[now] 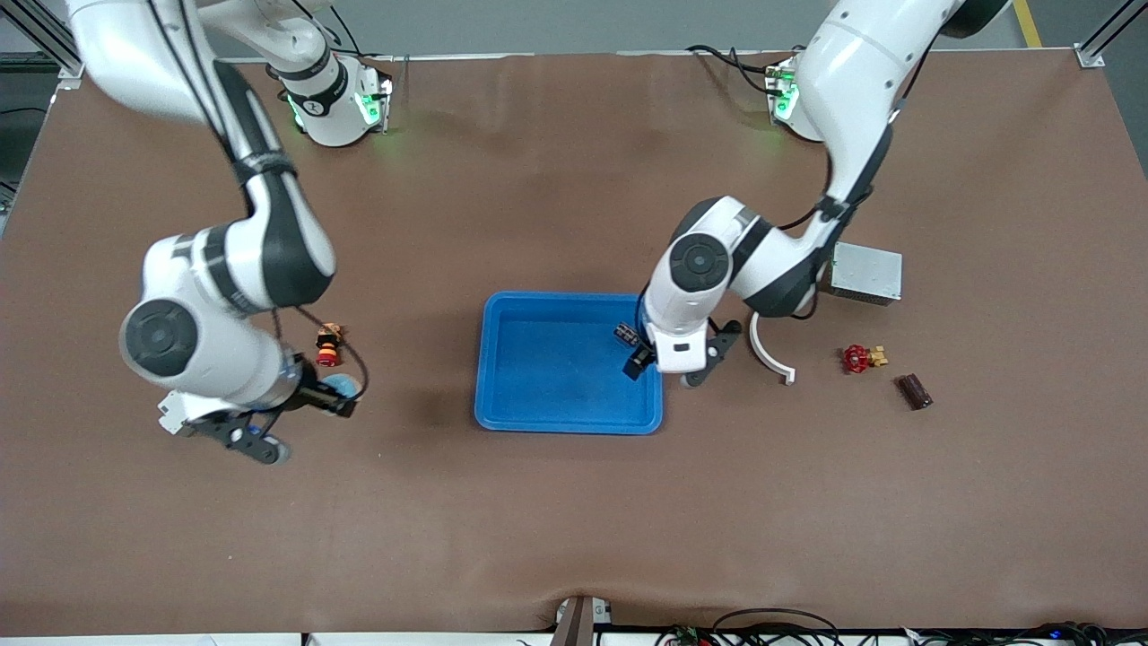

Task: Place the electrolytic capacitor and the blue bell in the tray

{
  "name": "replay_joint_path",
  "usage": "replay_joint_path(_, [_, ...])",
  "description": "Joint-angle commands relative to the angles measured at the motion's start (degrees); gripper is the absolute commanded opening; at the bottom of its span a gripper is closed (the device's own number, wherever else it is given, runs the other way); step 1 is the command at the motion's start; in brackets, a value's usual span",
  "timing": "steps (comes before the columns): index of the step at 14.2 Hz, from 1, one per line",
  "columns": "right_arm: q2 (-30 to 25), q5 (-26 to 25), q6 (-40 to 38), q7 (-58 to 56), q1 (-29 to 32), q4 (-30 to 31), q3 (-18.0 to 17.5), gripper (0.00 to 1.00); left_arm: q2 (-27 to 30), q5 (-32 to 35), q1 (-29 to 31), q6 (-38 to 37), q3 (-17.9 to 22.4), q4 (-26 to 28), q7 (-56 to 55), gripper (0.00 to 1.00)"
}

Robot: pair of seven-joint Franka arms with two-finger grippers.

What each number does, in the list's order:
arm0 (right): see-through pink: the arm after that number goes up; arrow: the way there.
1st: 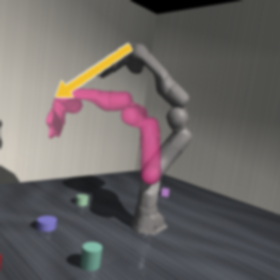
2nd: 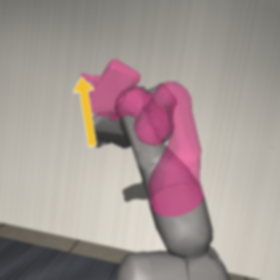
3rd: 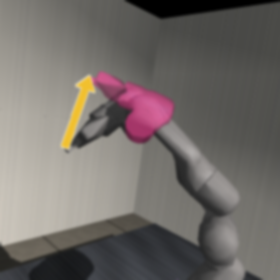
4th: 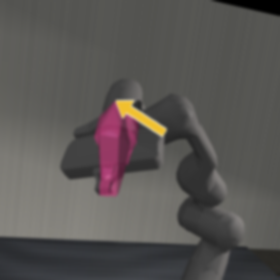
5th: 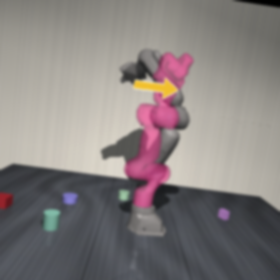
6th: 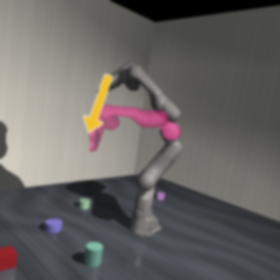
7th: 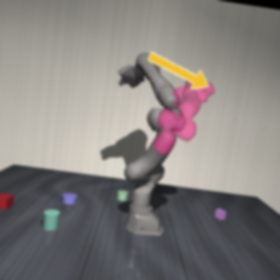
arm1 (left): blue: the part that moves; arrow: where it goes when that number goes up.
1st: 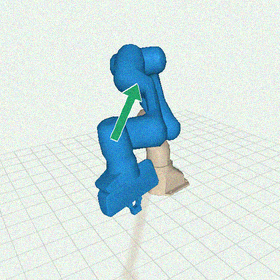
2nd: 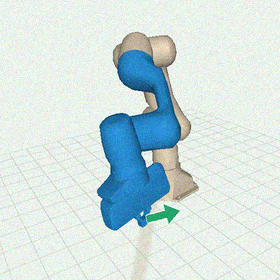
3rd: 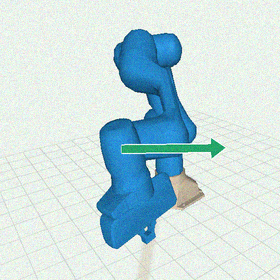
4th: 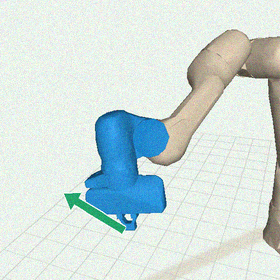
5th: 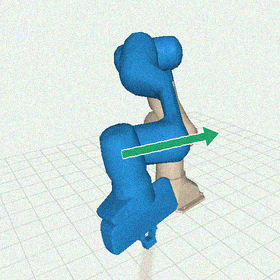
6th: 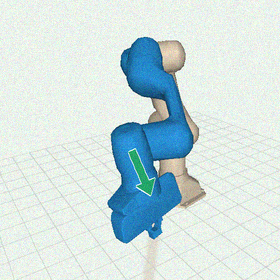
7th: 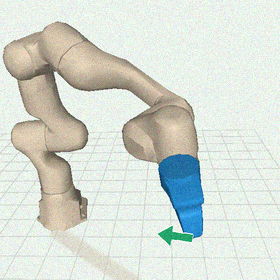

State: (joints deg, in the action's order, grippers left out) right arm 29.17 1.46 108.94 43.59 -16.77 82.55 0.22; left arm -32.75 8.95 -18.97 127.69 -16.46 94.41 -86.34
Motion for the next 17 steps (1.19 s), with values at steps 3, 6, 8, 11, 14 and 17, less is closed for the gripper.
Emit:
replay_joint_path(3, [-3.41, 0.39, 5.21, 17.2, -9.49, 6.82, 0.66, 0.0, 6.55, 1.07, 7.97, -10.32, 0.11, 1.83, 11.16, 1.0])
replay_joint_path(6, [-3.15, 0.39, 13.55, 24.5, -14.24, 11.91, 0.66, 0.0, 7.35, 1.25, 14.56, -12.81, 0.11, 2.27, 19.69, 1.0])
replay_joint_path(8, [-2.8, 0.12, 18.13, 27.5, -16.44, 14.73, 0.74, 0.0, 7.35, 2.39, 18.43, -12.99, 0.02, 3.32, 23.49, 1.0])
replay_joint_path(11, [-1.31, 0.12, 19.47, 29.35, -18.47, 15.36, 0.66, 0.0, 6.74, 7.99, 22.74, -12.9, 0.02, 5.08, 27.18, 1.0])
replay_joint_path(14, [0.36, -0.23, 19.82, 33.21, -21.1, 15.27, 0.74, 0.0, 5.34, 10.13, 26.26, -12.2, -0.15, 6.32, 28.86, 1.0])
replay_joint_path(17, [2.12, -0.32, 22.01, 36.46, -22.6, 15.27, 0.74, 0.0, 3.23, 10.13, 28.54, -11.14, -0.15, 6.32, 33.42, 1.0])
